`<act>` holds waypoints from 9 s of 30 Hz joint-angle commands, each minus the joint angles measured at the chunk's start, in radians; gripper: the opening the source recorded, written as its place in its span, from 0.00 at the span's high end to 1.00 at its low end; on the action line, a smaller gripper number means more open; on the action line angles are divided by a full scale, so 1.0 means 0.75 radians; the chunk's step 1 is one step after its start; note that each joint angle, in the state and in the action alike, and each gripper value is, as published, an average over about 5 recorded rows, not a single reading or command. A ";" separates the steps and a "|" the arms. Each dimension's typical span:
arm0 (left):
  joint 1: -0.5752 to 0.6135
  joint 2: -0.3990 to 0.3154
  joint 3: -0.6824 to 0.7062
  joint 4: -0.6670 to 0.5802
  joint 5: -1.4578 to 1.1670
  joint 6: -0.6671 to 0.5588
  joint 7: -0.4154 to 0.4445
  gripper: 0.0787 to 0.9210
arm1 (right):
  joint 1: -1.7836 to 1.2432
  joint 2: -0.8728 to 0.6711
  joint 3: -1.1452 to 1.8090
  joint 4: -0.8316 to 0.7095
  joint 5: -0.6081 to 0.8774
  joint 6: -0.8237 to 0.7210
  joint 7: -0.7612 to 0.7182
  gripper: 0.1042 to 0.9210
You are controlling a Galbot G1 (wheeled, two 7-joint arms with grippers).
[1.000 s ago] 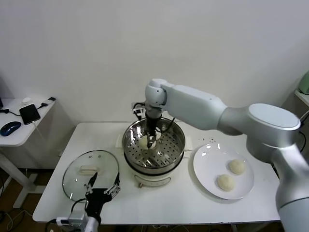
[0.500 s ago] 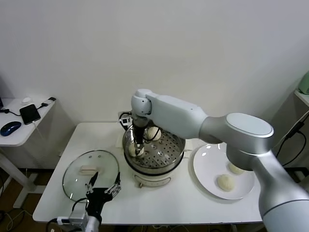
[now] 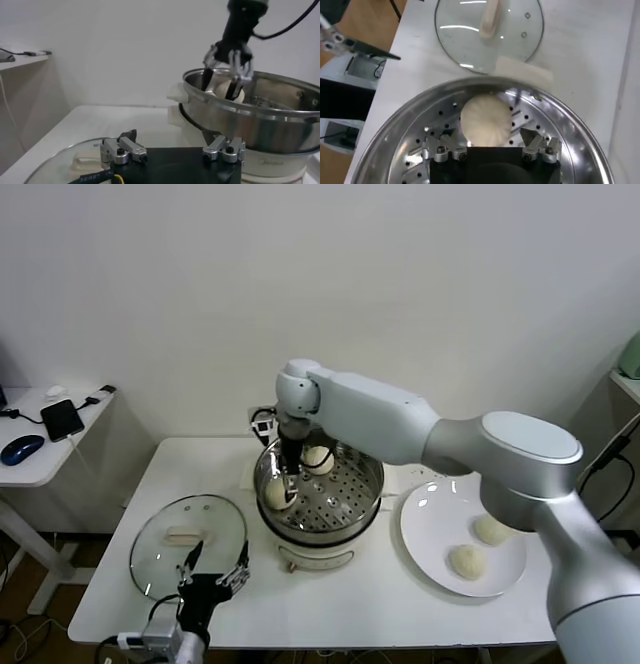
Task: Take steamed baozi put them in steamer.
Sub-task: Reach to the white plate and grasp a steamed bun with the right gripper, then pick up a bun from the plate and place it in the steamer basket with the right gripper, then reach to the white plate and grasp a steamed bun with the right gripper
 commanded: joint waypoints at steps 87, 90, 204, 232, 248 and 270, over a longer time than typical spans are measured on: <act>0.006 -0.006 -0.037 0.065 -0.024 0.009 0.005 0.12 | -0.935 -1.035 0.692 0.487 -0.704 0.449 -0.061 0.12; 0.006 -0.008 -0.036 0.067 -0.023 0.008 0.006 0.12 | -0.935 -1.036 0.693 0.486 -0.701 0.447 -0.061 0.14; -0.019 -0.025 -0.005 0.011 -0.010 0.021 0.008 0.12 | 0.111 -0.581 0.178 0.365 -0.099 0.568 -0.268 0.12; -0.048 -0.007 -0.004 0.060 -0.081 0.063 0.031 0.12 | -0.690 -1.198 0.702 0.521 -0.589 0.381 -0.155 0.12; -0.038 -0.005 0.003 0.057 -0.081 0.066 0.031 0.12 | -0.819 -1.036 0.810 0.208 -0.638 0.515 0.005 0.12; -0.026 -0.010 -0.006 0.060 -0.082 0.069 0.031 0.12 | -0.814 -0.923 0.858 0.012 -0.758 0.678 -0.091 0.12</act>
